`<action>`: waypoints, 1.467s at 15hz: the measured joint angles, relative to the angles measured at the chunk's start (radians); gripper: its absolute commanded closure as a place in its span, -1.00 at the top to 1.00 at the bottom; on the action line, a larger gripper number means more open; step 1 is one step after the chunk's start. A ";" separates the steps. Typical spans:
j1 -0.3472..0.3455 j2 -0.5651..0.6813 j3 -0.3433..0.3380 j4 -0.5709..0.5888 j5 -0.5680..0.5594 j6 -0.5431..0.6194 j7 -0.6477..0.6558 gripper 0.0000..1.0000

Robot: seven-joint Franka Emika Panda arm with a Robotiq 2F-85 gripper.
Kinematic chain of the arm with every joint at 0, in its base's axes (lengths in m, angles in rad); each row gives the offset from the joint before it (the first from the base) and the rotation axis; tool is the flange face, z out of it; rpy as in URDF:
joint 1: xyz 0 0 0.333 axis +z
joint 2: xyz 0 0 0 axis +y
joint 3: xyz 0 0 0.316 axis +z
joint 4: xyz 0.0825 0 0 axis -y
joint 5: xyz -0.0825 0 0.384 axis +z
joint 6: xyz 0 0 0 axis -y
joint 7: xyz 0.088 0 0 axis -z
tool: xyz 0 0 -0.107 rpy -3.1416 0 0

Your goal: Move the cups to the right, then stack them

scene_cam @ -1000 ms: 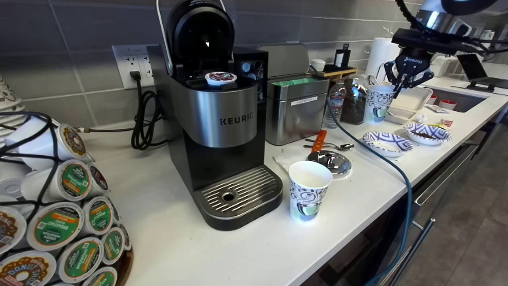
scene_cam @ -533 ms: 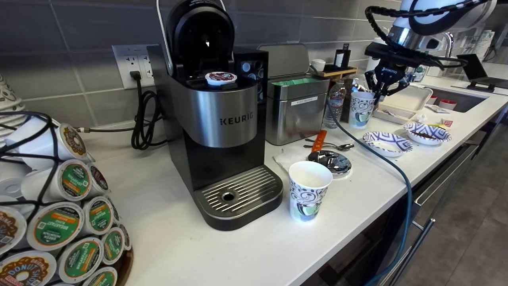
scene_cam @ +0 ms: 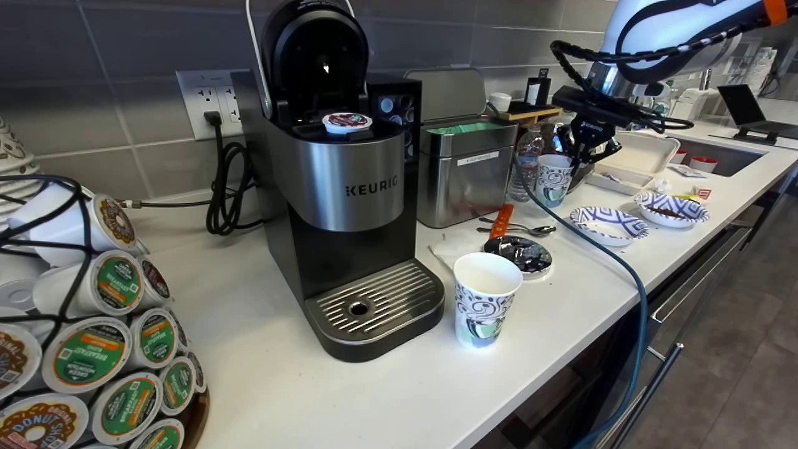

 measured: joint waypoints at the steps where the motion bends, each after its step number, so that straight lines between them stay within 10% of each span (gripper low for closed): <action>1: 0.002 0.008 -0.002 0.002 0.000 0.000 0.003 -0.98; 3: 0.005 0.020 -0.003 0.006 0.000 0.002 0.006 -0.98; 4: 0.007 0.025 -0.004 0.007 0.000 0.004 0.008 -0.42; 14: 0.009 0.013 -0.025 0.007 0.000 0.038 0.022 0.93; 22: 0.049 -0.229 0.106 -0.099 0.051 -0.099 -0.185 1.00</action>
